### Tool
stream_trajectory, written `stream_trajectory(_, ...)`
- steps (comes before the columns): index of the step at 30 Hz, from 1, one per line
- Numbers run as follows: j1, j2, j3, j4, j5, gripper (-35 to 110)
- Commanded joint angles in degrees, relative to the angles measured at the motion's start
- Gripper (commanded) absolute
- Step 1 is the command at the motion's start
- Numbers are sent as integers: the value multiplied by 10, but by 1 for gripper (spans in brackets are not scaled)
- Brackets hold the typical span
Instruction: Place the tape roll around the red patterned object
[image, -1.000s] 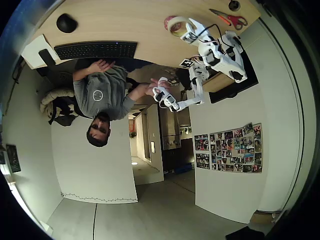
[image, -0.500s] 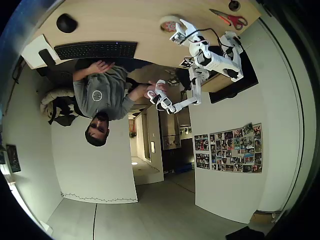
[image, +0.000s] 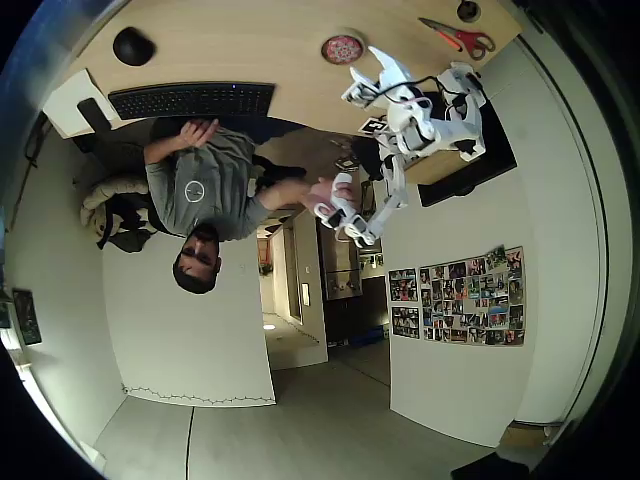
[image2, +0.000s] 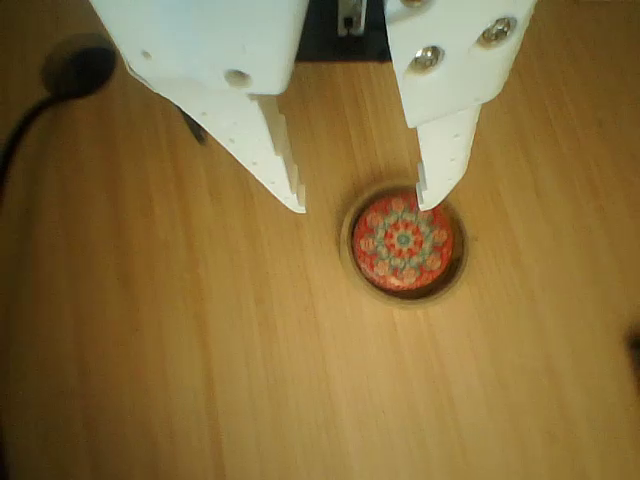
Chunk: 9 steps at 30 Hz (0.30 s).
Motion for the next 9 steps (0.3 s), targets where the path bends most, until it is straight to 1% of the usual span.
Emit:
stream_trajectory(1, 23, 85, -14, 35, -20, 29)
stream_trajectory(9, 19, 173, 62, 37, -1, 29)
